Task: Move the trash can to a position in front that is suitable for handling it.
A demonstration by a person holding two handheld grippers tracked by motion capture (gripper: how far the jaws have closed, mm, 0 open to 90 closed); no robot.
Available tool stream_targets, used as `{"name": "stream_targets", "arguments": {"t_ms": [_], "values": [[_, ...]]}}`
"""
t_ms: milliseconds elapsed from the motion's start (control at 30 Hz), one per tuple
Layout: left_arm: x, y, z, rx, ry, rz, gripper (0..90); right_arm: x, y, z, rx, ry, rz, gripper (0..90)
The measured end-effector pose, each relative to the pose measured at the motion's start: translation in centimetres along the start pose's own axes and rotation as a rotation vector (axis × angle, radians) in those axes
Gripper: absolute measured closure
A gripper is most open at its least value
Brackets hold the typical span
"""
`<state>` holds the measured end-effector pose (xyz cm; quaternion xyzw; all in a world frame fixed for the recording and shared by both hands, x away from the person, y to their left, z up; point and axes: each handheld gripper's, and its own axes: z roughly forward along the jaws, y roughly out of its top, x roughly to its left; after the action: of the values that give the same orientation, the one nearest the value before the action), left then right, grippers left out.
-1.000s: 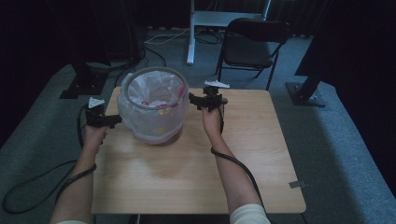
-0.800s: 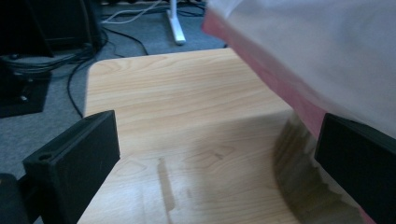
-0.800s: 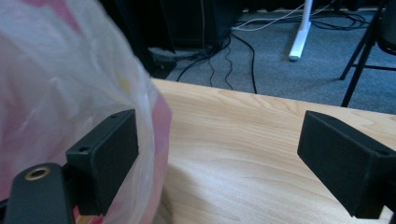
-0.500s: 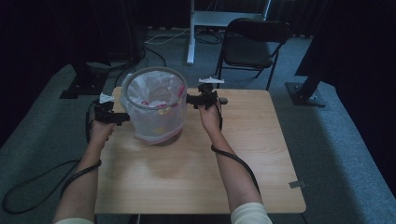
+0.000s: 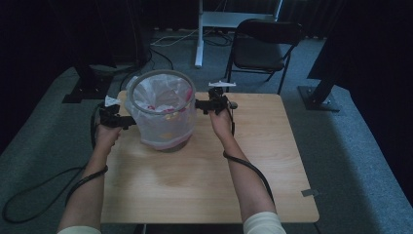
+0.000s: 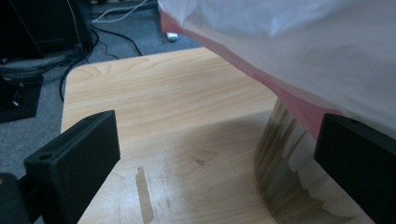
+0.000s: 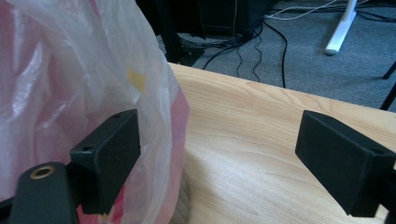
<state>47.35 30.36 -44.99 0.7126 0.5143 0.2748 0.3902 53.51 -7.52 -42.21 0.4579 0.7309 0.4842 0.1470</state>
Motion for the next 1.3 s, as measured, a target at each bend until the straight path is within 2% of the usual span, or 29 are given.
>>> {"name": "stream_targets", "arguments": {"t_ms": [67, 200, 233, 433, 600, 767, 900, 1067, 1200, 1233, 1267, 1300], "values": [[-0.1, 0.1, -0.1, -0.009, -0.011, -0.002, 2.6, -0.1, 0.0, -0.1, 0.000, 0.007, -0.003, 13.9], [-0.5, 0.5, 0.1, 0.002, -0.020, 0.011, 2.6, -0.7, 0.0, -0.3, 0.008, 0.028, 0.006, 14.3], [-0.8, 0.6, 0.1, 0.003, -0.025, 0.023, 2.7, -0.8, 0.0, -0.4, 0.009, 0.030, 0.004, 14.3], [-1.8, 1.0, 0.5, 0.004, -0.044, 0.040, 2.7, -2.0, -0.3, -1.3, 0.022, 0.057, -0.015, 14.3], [-3.0, 1.6, 0.9, 0.012, -0.054, 0.067, 2.7, -3.1, -0.7, -2.3, 0.019, 0.052, -0.028, 14.4], [-4.3, 1.8, 1.3, 0.012, -0.072, 0.076, 2.7, -4.0, -1.1, -3.5, 0.016, 0.050, -0.020, 14.7], [-5.2, 2.1, 1.5, 0.013, -0.091, 0.084, 2.9, -4.6, -1.4, -4.4, 0.022, 0.042, -0.022, 14.7], [-6.9, 2.8, 2.0, 0.024, -0.099, 0.124, 3.2, -5.5, -1.9, -5.9, 0.023, 0.018, -0.022, 15.2], [-8.3, 3.2, 2.1, 0.051, -0.149, 0.151, 4.1, -6.8, -2.8, -7.0, 0.021, 0.027, 0.008, 14.8], [-8.3, 3.2, 2.1, 0.051, -0.149, 0.151, 3.8, -7.0, -2.8, -7.3, 0.025, 0.020, -0.001, 12.7], [-8.6, 3.3, 2.0, 0.058, -0.171, 0.156, 2.7, -7.2, -2.8, -7.7, 0.017, -0.004, -0.024, 12.1], [-8.7, 3.5, 1.8, 0.048, -0.166, 0.173, 2.3, -7.3, -2.7, -8.1, 0.007, -0.049, -0.037, 12.1]]}}
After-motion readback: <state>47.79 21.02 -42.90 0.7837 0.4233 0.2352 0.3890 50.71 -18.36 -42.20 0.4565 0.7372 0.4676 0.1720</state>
